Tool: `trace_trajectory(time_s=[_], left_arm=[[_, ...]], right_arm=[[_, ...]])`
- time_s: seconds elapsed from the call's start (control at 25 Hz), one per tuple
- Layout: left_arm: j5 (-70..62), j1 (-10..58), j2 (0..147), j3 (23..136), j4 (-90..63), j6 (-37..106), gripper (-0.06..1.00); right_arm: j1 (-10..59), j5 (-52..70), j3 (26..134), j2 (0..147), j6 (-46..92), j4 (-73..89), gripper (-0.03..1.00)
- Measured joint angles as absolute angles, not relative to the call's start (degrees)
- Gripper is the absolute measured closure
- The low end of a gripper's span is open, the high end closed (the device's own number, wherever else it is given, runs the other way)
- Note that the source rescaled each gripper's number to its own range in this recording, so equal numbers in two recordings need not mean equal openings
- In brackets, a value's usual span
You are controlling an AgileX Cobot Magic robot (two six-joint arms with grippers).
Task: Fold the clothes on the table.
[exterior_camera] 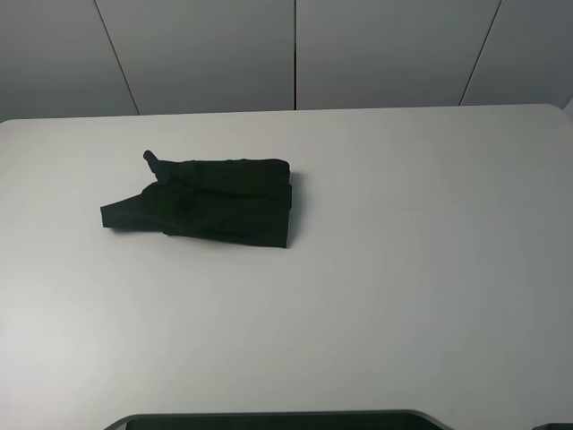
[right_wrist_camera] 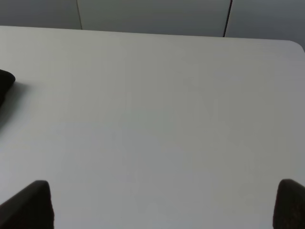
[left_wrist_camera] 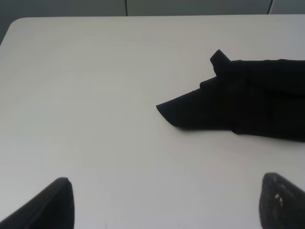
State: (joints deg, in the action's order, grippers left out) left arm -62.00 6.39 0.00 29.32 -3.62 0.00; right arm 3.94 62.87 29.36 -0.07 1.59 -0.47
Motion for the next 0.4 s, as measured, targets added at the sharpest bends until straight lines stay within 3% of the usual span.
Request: trace_trajectory(time_s=[0.4], left_arm=[[-62.0,6.39,0.0,29.32,-3.62,0.0,-0.06]], right_arm=[[3.94,62.87,29.36,-0.07,1.48,-0.47,-0.03]])
